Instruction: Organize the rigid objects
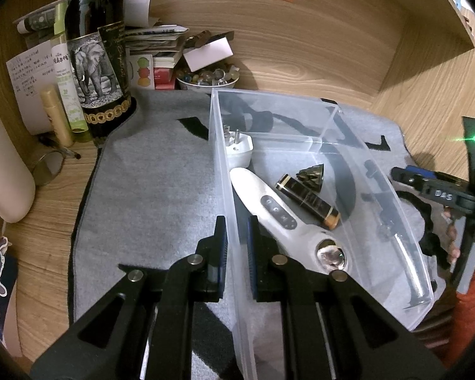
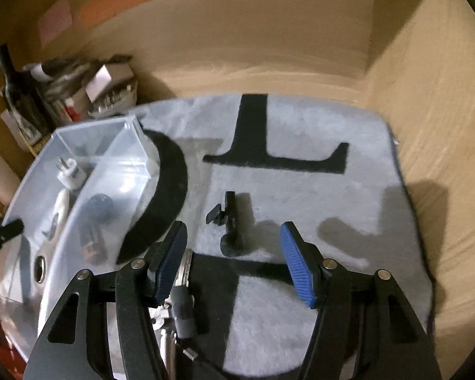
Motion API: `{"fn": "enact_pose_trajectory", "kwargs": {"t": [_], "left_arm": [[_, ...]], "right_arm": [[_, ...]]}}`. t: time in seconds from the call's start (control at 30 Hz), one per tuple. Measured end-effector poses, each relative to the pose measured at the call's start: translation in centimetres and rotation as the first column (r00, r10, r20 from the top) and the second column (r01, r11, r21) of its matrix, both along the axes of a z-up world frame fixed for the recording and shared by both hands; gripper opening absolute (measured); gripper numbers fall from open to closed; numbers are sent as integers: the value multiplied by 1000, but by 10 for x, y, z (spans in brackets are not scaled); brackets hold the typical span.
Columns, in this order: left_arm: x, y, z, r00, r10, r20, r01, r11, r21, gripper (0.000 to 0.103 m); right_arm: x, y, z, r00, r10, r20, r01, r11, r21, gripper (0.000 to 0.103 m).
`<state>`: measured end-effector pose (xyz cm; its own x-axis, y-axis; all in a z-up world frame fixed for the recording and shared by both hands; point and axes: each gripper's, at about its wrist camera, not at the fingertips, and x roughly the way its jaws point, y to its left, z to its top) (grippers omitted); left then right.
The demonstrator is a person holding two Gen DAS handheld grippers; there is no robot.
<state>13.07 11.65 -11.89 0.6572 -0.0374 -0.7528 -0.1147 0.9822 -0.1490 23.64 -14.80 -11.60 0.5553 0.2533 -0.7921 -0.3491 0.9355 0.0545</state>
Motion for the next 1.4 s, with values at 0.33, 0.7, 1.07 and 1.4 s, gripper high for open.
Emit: {"fn": "enact_pose_trajectory", "kwargs": {"t": [0.33,0.7,1.07,1.4], "left_arm": [[1,-1,-1,1000,3,-5,-3,1000,4,11],[1,-1,-2,1000,5,-7,-5,1000,5,11],[1,-1,-2,1000,6,-7,-6,1000,4,11],[1,-1,-2,1000,6,-6,-5,1000,3,11]], "right_arm": [[33,14,-28,995,48,-86,-49,999,-4,23],[9,12,6,997,71,13,-71,997,14,23],[-25,34,59,977,141,162,-150,988,46,23],[-46,72,75,943,255,212,-270,962,48,23]]}}
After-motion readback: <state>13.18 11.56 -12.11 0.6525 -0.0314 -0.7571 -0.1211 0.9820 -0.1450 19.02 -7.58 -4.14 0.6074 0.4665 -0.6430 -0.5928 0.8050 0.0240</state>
